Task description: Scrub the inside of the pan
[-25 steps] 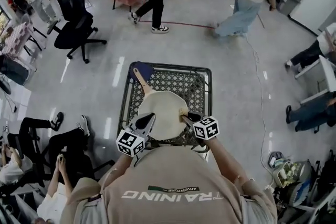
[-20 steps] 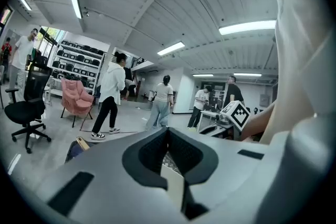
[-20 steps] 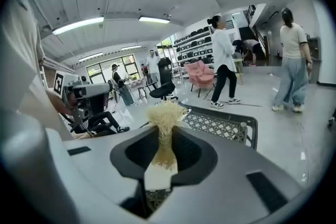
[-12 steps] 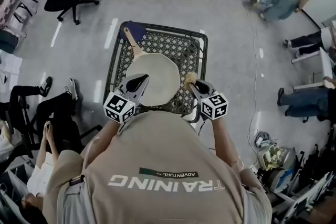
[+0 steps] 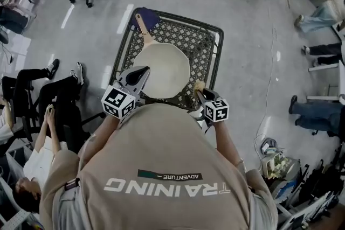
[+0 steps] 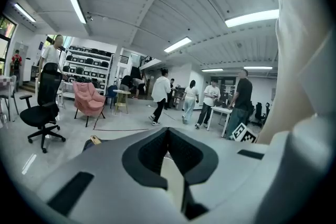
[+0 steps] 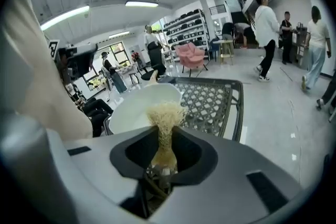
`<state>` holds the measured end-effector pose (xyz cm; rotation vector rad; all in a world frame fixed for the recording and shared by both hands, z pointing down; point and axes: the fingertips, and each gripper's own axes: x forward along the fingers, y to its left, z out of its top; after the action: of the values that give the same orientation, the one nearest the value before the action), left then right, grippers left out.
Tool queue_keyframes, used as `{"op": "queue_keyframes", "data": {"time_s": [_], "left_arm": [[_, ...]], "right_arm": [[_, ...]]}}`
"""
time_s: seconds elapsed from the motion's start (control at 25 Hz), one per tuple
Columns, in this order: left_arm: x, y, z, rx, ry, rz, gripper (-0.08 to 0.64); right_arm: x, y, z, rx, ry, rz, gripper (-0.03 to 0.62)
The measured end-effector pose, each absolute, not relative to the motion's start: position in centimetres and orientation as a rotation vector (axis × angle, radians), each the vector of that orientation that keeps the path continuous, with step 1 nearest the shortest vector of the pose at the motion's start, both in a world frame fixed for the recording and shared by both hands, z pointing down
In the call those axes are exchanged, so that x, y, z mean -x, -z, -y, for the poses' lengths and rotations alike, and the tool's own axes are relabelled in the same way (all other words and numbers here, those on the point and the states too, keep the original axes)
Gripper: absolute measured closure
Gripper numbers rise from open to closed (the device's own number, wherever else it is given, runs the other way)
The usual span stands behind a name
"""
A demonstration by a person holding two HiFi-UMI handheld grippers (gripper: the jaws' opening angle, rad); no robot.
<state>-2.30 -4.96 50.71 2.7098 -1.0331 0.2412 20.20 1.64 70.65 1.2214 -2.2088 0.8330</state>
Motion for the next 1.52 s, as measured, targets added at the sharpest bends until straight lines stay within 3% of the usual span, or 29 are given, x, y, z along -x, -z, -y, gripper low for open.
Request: {"op": "queue_keyframes", "data": {"time_s": [0.44,1.04,1.52], "left_arm": [[5.4,-50.4,4.8,-2.616,-0.242,1.220,0.541],[8.2,-51.6,4.7,-2.552,-0.169,1.281,0.542],[8.8,-51.9,4.5,-2.557,-0.151,1.259,0.543]], "right_arm": [[-17.3,-81.5,-5.1,-0.942,-0.988,1.983,0.502],[-17.8,-82.3,-4.6,-0.959,-0.983,1.847,0.502],[-17.0,-81.7,-5.2,-0.988,-1.072,1.871,0.405]]}}
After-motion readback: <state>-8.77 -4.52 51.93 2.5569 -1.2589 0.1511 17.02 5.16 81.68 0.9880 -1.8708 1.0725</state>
